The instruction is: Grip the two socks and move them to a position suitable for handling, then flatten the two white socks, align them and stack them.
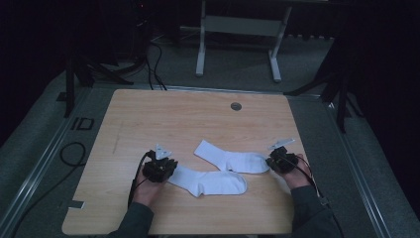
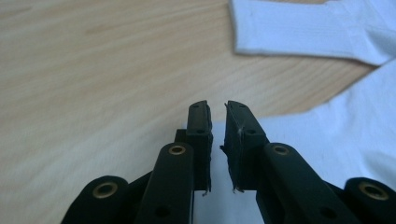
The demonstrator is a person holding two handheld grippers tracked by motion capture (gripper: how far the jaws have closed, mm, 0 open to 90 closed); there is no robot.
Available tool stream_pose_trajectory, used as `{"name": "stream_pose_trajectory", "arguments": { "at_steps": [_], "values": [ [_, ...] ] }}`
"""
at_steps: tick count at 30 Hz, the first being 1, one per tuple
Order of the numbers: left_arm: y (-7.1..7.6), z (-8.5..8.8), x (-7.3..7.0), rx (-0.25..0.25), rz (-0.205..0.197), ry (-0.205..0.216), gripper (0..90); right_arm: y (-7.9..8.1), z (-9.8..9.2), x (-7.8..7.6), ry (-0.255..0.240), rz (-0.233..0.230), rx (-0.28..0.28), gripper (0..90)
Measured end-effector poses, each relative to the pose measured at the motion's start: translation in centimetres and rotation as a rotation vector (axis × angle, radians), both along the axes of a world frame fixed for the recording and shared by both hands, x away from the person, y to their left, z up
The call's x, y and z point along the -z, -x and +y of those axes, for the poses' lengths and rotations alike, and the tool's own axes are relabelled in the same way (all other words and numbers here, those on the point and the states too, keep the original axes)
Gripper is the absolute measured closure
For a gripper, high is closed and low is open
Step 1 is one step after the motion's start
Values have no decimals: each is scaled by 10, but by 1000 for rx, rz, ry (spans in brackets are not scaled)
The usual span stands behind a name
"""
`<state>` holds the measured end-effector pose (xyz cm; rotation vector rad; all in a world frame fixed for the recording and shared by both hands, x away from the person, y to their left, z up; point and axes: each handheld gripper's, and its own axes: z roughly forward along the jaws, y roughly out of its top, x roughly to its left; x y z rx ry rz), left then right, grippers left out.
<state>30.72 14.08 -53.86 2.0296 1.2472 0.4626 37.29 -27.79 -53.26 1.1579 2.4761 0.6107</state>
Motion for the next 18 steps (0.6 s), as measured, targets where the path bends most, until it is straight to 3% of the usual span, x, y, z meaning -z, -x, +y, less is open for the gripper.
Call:
{"name": "stream_pose_trajectory", "arguments": {
  "at_steps": [2, 4, 8, 12, 14, 18],
  "values": [
    [6, 5, 0, -18, 9, 7, 797, 1, -2, 1, 8, 3, 5, 851],
    [9, 7, -2, -15, 1, 5, 792, 1, -3, 0, -3, 4, 7, 761],
    [15, 10, -4, -10, -13, -3, 784, 1, -3, -9, -25, -27, 19, 670],
    [17, 11, -3, -19, -13, -13, 787, 0, 0, -18, -43, -49, 17, 634],
    [17, 11, -2, -19, -12, -9, 787, -1, 6, -27, -80, -67, 9, 616],
    [17, 10, 0, -15, -5, -9, 785, -4, 22, -37, -125, -76, -48, 609]
  ]
}}
